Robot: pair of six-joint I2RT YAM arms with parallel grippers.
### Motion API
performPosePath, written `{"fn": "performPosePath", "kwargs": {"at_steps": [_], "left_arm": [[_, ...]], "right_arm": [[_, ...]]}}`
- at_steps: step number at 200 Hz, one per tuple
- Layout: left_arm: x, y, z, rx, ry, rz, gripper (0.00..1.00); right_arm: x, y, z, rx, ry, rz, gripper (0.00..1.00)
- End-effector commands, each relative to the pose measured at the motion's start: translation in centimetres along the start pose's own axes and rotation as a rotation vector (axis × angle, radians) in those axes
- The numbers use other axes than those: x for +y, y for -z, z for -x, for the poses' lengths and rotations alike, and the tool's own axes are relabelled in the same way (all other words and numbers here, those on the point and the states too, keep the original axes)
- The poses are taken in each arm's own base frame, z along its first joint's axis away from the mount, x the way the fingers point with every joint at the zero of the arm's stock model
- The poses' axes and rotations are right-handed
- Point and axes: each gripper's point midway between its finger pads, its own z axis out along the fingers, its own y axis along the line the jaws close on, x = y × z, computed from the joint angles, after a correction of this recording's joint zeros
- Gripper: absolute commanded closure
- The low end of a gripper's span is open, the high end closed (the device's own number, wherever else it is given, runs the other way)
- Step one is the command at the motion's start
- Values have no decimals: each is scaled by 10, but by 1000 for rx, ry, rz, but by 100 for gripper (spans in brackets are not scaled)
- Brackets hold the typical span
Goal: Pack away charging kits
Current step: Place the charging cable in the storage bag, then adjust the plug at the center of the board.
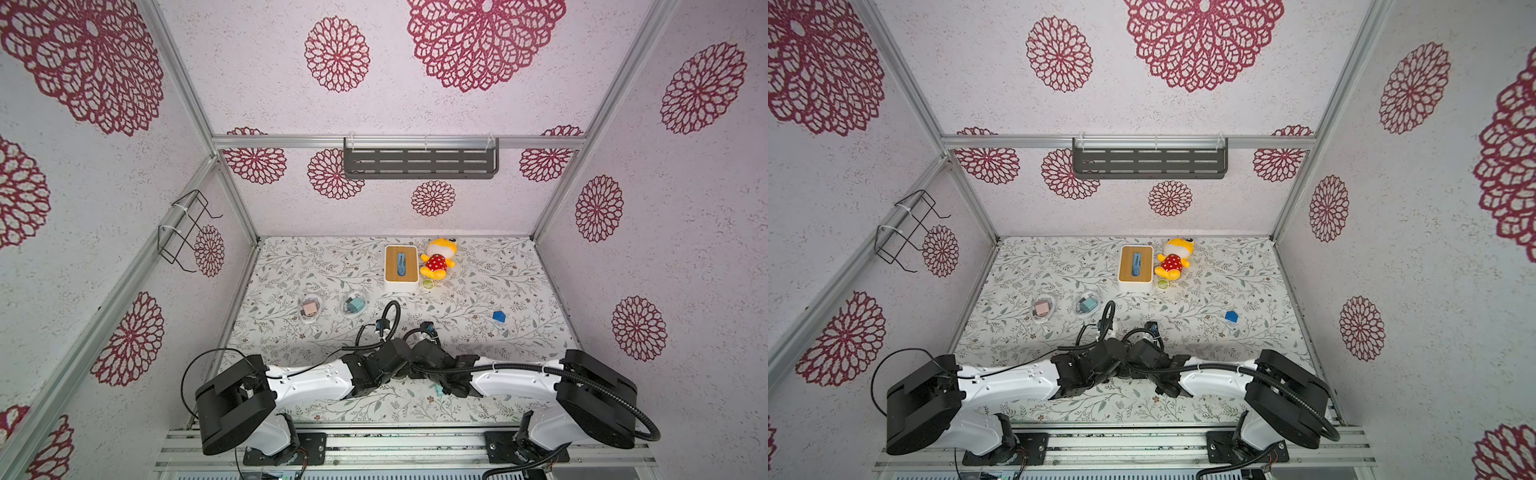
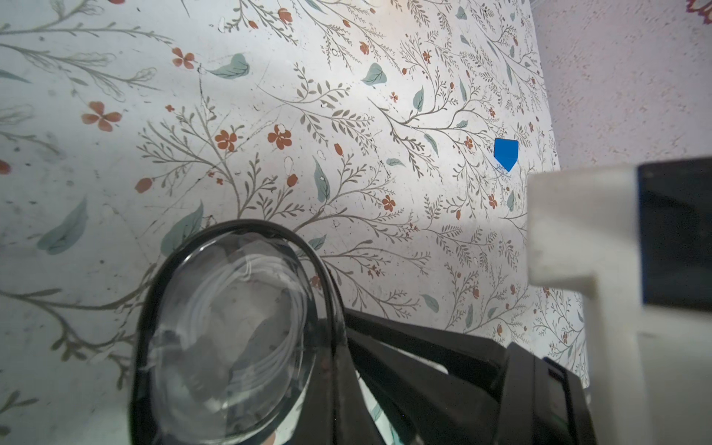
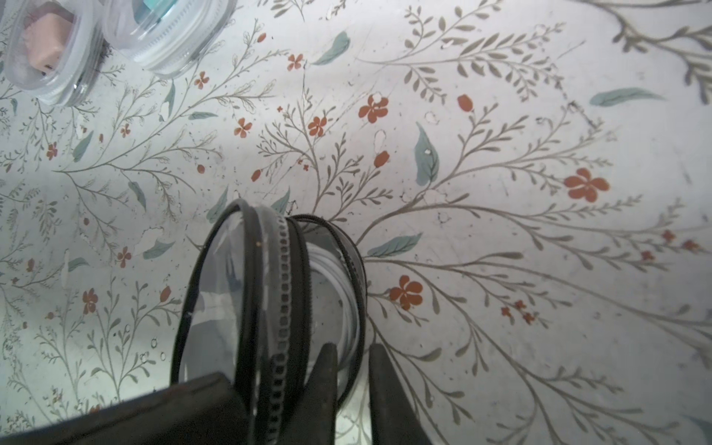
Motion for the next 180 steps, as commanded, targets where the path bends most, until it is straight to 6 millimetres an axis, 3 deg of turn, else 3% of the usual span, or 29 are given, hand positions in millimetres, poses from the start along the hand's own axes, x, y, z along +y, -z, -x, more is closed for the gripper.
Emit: {"fn": "performPosePath", "kwargs": {"at_steps": [1,41,69,115,136,180], "left_arm": [[-2,-2,7,-20,27,0,100],[1,1,7,-17,29,14,100],[2,4,9,-23,31,19,100],[5,8,10,-31,32,21,100],[6,11,11,-36,31,21,100],[8,15,14,-51,34,26,100]], "right_arm": [[-24,27,16,-64,-22,-91,72],[-78,77,11,-87,-99,-200,43],[-92,91,-11,-57,-199,-107,42],[-106,85,-51,59,-257,-66,43],[-104,84,-58,81,-270,-38,43],[-70,73,-64,137,-277,107,43]]}}
